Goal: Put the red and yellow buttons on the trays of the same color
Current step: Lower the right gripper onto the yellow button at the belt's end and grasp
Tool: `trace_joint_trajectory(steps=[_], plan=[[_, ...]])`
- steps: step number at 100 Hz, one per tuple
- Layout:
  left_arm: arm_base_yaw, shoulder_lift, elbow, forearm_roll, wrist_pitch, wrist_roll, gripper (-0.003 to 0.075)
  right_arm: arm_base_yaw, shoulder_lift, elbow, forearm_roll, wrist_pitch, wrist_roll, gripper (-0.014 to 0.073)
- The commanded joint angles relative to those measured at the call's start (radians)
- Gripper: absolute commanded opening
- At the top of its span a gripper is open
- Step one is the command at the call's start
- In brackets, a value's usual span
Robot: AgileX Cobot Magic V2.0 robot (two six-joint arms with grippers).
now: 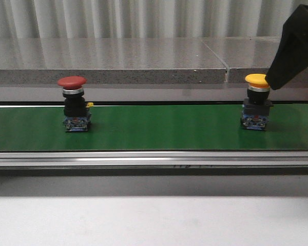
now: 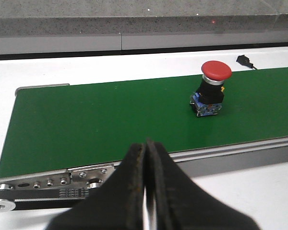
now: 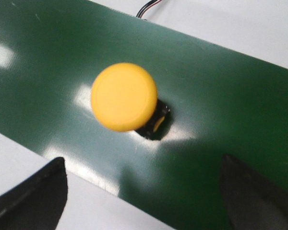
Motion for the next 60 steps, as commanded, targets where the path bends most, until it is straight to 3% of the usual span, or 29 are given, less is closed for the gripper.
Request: trace_joint_trajectory(steps=[1,36,45,60], plan=[[-0.008,0.005,-0.027,-0.014,-0.077,-0.006,-0.002,-0.001,0.015,-0.053,0.03,-0.044,-0.016,0.0634],[-0.008,0.005,-0.027,-0.012,-0.081,-0.006,-0.002,-0.001,0.133,-0.113,0.03,-0.092,-0.024,0.0617],[-0.008,0.005,-0.027,-0.012,-0.081,-0.006,-0.002,-0.001,0.144,-0.113,0.03,-0.09,-0.024,0.0512],[-0.008,0.005,-0.027,-0.012,-0.081,-0.006,-0.002,-0.001,0.146,-0.113,0.03,-0.089,-0.024,0.0229]])
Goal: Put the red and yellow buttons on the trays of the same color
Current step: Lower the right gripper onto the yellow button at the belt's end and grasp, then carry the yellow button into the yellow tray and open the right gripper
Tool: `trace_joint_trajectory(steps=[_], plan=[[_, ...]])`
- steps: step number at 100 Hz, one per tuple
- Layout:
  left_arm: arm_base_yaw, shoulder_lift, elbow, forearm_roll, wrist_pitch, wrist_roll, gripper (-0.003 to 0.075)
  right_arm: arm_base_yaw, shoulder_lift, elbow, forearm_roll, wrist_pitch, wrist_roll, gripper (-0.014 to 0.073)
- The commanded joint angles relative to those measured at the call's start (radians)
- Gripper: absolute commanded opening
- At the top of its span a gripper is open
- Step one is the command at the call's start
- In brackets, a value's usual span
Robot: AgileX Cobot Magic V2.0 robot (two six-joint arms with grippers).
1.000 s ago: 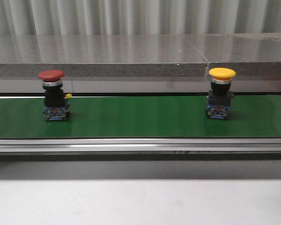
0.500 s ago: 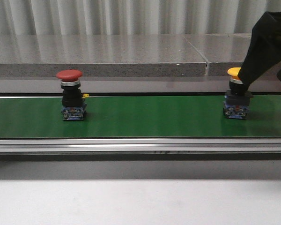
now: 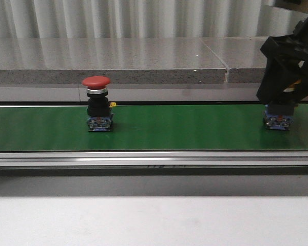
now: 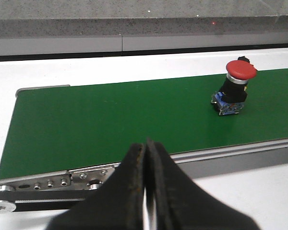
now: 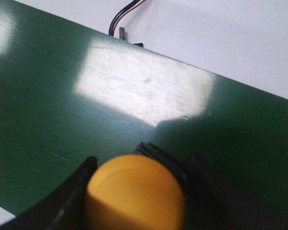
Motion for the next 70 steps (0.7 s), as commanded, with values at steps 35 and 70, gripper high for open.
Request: trace_joint_trajectory(steps=[35,70], plan=[[-0.008,0.005,-0.027,-0.012,-0.077,-0.006,-0.002,-0.019,-0.1,-0.043,0.005,0.05,0.044,0.0143],[-0.008,0.005,-0.027,-0.012,-0.077,-0.006,-0.002,-0.285,-0.305,-0.043,-0.225,0.195,0.275,0.0143]])
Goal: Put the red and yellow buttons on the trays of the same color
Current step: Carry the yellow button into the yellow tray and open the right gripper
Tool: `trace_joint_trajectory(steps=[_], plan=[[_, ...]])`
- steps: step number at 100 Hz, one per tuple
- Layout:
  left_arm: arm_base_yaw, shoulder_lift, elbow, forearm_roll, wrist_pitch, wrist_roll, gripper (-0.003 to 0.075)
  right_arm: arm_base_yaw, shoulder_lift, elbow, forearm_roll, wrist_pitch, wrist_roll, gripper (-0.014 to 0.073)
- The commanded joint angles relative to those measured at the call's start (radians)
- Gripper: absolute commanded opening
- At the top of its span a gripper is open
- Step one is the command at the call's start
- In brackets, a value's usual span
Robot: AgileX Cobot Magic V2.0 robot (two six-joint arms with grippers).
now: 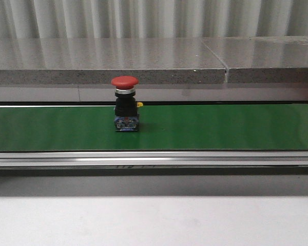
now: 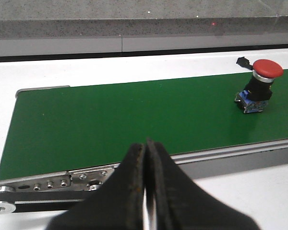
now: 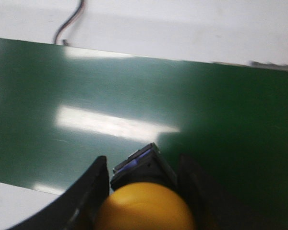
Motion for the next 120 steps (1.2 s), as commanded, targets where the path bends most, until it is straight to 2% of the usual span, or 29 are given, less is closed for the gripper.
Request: trace_joint_trajectory(steps=[1,20,32,51,82,120], plan=[[-0.008,0.005,-0.027,-0.012,-0.074,-0.006,-0.002,-0.087,-0.079,-0.035,-0.088,0.019,0.069,0.0143],[-0.008,0.005,-0.027,-0.012,-0.074,-0.006,-0.002,-0.308,-0.134,-0.035,-0.238,0.09,0.217,0.0143],[-0.008,0.005,-0.027,-0.012,-0.074,-0.006,-0.002,-0.442,-0.137,-0.025,-0.251,0.075,0.271,0.0143],[-0.008,0.005,-0.027,-0.012,-0.074,-0.006,-0.002,-0.58,-0.13,0.025,-0.251,-0.006,0.302,0.0143],[-0.008,0.005,-0.027,-0.012,-0.071,-0.006,-0.002,-0.647,-0.076,0.092,-0.254,-0.134,0.312,0.0143],[-0.008,0.005,-0.027,-0.012,-0.071,-0.006,-0.002,-0.647,0.09,0.095,-0.26,-0.142,0.314,0.0143]])
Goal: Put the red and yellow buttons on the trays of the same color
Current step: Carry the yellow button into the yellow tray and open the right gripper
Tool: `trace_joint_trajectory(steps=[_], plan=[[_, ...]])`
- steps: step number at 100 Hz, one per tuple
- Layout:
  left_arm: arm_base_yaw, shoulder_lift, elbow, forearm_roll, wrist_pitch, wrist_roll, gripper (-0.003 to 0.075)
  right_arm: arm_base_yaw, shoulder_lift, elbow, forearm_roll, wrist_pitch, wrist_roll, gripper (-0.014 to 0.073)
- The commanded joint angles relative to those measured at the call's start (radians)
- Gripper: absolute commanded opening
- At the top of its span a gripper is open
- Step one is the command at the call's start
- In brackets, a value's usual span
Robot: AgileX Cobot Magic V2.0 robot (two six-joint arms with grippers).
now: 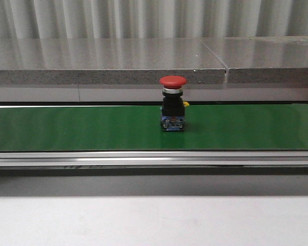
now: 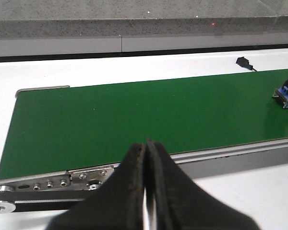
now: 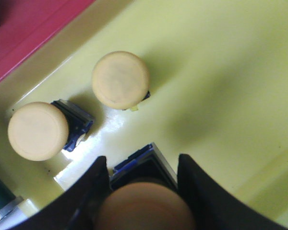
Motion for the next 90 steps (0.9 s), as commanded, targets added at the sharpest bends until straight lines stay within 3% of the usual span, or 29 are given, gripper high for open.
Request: trace_joint_trajectory(steps=[1,65,77,90], plan=[[-0.008,0.005,-0.027,-0.012,-0.071,-0.006,-0.002,-0.007,0.001,-0.025,-0.006,-0.046,0.001,0.0143],[-0.008,0.005,-0.027,-0.012,-0.071,-0.006,-0.002,-0.007,0.149,0.005,-0.006,-0.102,0.004,0.0148],[-0.008,0.005,-0.027,-0.012,-0.071,-0.006,-0.002,-0.007,0.149,0.005,-0.006,-0.099,0.004,0.022],[-0.008,0.005,-0.027,-0.012,-0.071,-0.006,-0.002,-0.007,0.147,0.005,-0.006,-0.083,0.004,0.037]])
